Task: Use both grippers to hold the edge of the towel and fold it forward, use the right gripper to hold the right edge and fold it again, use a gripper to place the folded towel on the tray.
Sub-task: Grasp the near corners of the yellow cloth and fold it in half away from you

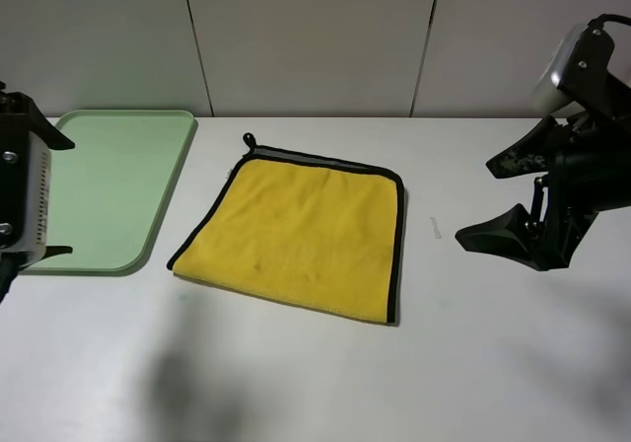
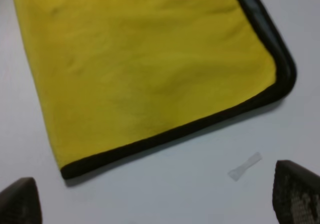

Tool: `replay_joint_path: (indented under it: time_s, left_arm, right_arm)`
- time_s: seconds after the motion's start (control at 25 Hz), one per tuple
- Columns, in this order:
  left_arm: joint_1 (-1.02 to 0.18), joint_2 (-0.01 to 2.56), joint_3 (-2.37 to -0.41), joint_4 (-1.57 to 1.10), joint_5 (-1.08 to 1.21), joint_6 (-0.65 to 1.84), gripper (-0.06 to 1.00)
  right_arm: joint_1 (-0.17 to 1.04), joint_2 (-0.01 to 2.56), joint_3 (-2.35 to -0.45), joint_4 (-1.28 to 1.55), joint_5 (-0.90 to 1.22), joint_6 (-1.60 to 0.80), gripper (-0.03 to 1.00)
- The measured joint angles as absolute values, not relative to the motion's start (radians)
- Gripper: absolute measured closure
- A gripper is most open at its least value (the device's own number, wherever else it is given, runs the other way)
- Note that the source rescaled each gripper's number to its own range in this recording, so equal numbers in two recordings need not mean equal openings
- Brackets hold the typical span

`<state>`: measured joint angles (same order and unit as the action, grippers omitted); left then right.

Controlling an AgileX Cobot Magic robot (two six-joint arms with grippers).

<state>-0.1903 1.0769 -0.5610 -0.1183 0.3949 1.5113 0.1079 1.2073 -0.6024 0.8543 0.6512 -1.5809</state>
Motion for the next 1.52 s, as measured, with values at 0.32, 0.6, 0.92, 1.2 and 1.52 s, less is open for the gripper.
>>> replay_joint_path:
  time_s: [0.32,0.6,0.92,1.2,1.52]
  left_arm:
    - [-0.289,1.290,-0.561,-0.118,0.243,1.514,-0.04]
    - [-0.381,1.478,-0.561,-0.120,0.099,1.494,-0.04]
    - [-0.408,1.634,-0.563,-0.121,-0.021,1.503,-0.04]
    - [-0.408,1.733,-0.564,-0.121,-0.116,1.586,-0.04]
    - [-0.408,1.798,-0.572,-0.123,-0.261,1.694,-0.03]
  right_arm:
    - [0.108,1.334,-0.603,0.952,0.628,-1.701,-0.03]
    - [0.108,1.462,-0.603,1.015,0.598,-1.776,-0.03]
    - [0.108,1.557,-0.603,1.027,0.570,-1.805,-0.03]
    - [0.108,1.560,-0.603,1.028,0.550,-1.808,-0.03]
    - [0.108,1.560,-0.603,1.030,0.550,-1.809,-0.03]
